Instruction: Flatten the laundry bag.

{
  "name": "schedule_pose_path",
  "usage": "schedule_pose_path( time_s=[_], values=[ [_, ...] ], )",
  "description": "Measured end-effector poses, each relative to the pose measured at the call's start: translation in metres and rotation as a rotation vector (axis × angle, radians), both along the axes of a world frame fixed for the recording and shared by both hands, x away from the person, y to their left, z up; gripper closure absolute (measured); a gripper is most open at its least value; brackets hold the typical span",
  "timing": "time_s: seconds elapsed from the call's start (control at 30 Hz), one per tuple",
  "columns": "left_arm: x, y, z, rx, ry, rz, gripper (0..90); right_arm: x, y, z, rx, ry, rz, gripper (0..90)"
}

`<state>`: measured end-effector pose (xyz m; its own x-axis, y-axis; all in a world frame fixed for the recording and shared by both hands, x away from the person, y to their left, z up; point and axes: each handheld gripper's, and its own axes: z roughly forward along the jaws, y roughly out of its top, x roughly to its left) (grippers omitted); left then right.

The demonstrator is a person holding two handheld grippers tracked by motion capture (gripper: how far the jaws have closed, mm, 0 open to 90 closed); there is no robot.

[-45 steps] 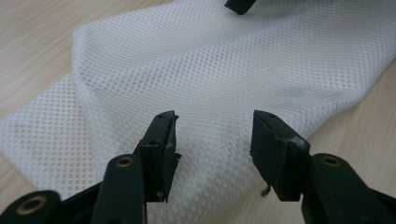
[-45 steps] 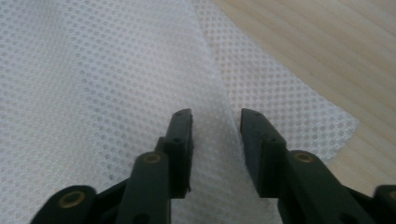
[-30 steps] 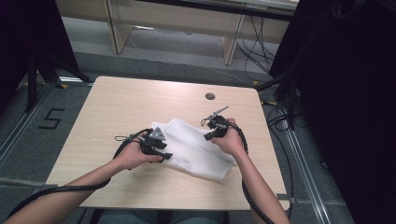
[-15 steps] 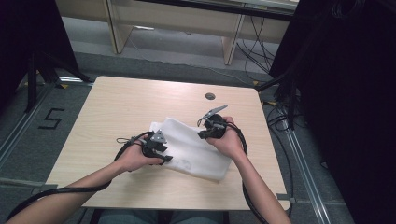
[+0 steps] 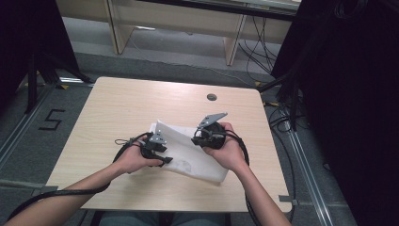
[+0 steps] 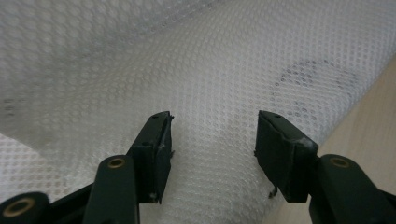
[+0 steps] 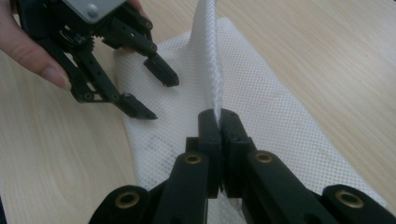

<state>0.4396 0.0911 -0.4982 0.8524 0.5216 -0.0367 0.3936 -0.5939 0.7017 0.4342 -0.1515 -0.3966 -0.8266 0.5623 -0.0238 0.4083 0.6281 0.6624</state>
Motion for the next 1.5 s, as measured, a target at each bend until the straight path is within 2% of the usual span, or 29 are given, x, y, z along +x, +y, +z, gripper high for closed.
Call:
schedule_pose_path(
  time_s=[0.07, 0.1, 0.13, 0.17, 0.27, 0.33, 0.37, 0.4, 0.43, 0.47, 0.5, 0.53, 0.6, 0.67, 0.73, 0.83, 0.9, 0.93, 1.0, 1.03, 1.07, 1.1, 1.13, 1.17, 1.2, 1.27, 1.33, 1.43, 1.5],
  values=[
    [-0.004, 0.005, 0.006, 0.008, -0.005, 0.003, 44.9, -0.002, -0.002, -0.001, 0.002, 0.005, -0.004, 89.6],
    [-0.008, 0.007, 0.008, 0.020, -0.005, -0.006, 46.0, -0.001, -0.003, -0.001, -0.002, -0.011, -0.005, 89.6],
    [-0.008, 0.007, 0.008, 0.020, -0.005, -0.006, 48.5, -0.001, -0.003, -0.001, -0.002, -0.011, -0.005, 89.6],
    [-0.016, 0.013, 0.014, 0.045, -0.024, -0.009, 52.1, -0.001, -0.007, -0.001, -0.017, -0.004, -0.017, 89.6],
    [-0.025, 0.021, 0.018, 0.069, -0.001, -0.003, 61.1, -0.001, -0.008, -0.002, -0.004, -0.027, -0.013, 89.5],
    [-0.024, 0.023, 0.015, 0.071, 0.017, 0.014, 65.4, -0.002, -0.007, 0.000, 0.001, -0.031, -0.021, 89.6],
    [-0.022, 0.024, 0.012, 0.076, 0.028, 0.013, 66.2, -0.002, -0.007, 0.000, 0.006, -0.044, 0.006, 89.6],
    [-0.022, 0.024, 0.012, 0.076, 0.028, 0.013, 66.4, -0.003, -0.006, 0.002, 0.002, -0.035, 0.009, 89.6],
    [-0.019, 0.025, 0.009, 0.085, 0.045, 0.018, 66.9, -0.003, -0.005, 0.002, 0.002, -0.055, 0.021, 89.6],
    [-0.018, 0.026, 0.009, 0.114, 0.045, 0.007, 67.3, -0.005, -0.004, 0.002, 0.005, -0.059, 0.009, 89.6],
    [-0.018, 0.025, 0.007, 0.103, 0.046, 0.020, 67.5, -0.007, -0.004, 0.004, 0.002, -0.051, 0.023, 89.6],
    [-0.017, 0.025, 0.006, 0.116, 0.048, 0.013, 67.5, -0.008, -0.003, 0.004, 0.016, -0.065, 0.026, 89.6],
    [-0.016, 0.024, 0.005, 0.127, 0.048, 0.008, 67.4, -0.012, -0.002, 0.008, 0.028, -0.050, 0.002, 89.6],
    [-0.016, 0.023, 0.004, 0.106, 0.053, 0.023, 67.0, -0.015, -0.001, 0.013, 0.029, -0.050, 0.019, 89.5],
    [-0.015, 0.024, 0.004, 0.123, 0.051, 0.019, 66.9, -0.017, 0.002, 0.014, 0.043, -0.052, 0.034, 89.6],
    [-0.016, 0.025, 0.004, 0.119, 0.055, 0.021, 65.9, -0.022, 0.005, 0.017, 0.027, -0.044, 0.059, 89.5],
    [-0.018, 0.027, 0.009, 0.129, 0.038, 0.010, 64.3, -0.025, 0.006, 0.018, 0.025, -0.032, 0.063, 89.5],
    [-0.021, 0.027, 0.009, 0.108, 0.034, 0.029, 63.8, -0.026, 0.006, 0.018, 0.023, -0.055, 0.072, 89.5],
    [-0.023, 0.029, 0.012, 0.119, 0.027, 0.020, 63.3, -0.028, 0.007, 0.018, 0.030, -0.049, 0.063, 89.5],
    [-0.026, 0.030, 0.014, 0.100, 0.025, 0.034, 63.3, -0.029, 0.008, 0.019, 0.027, -0.049, 0.064, 89.5],
    [-0.029, 0.033, 0.016, 0.104, 0.020, 0.036, 62.9, -0.031, 0.007, 0.020, 0.027, -0.049, 0.049, 89.5],
    [-0.032, 0.036, 0.019, 0.108, 0.013, 0.031, 62.9, -0.031, 0.007, 0.020, 0.027, -0.049, 0.049, 89.5],
    [-0.037, 0.043, 0.022, 0.087, 0.019, 0.038, 62.3, -0.030, 0.005, 0.022, 0.023, -0.066, 0.078, 89.5],
    [-0.037, 0.043, 0.022, 0.087, 0.019, 0.038, 62.0, -0.031, 0.006, 0.021, 0.034, -0.075, 0.059, 89.5],
    [-0.043, 0.052, 0.026, 0.075, 0.025, 0.050, 61.4, -0.032, 0.005, 0.022, 0.034, -0.073, 0.055, 89.5],
    [-0.049, 0.063, 0.029, 0.066, 0.024, 0.053, 60.9, -0.033, 0.005, 0.023, 0.042, -0.091, 0.068, 89.5],
    [-0.053, 0.074, 0.031, 0.061, 0.026, 0.076, 60.6, -0.038, 0.006, 0.025, 0.043, -0.073, 0.083, 89.5],
    [-0.058, 0.090, 0.031, 0.038, 0.027, 0.121, 60.3, -0.044, 0.008, 0.024, 0.043, -0.085, 0.091, 89.5],
    [-0.058, 0.095, 0.031, 0.033, 0.029, 0.129, 59.9, -0.048, 0.009, 0.023, 0.038, -0.079, 0.105, 89.4]
  ],
)
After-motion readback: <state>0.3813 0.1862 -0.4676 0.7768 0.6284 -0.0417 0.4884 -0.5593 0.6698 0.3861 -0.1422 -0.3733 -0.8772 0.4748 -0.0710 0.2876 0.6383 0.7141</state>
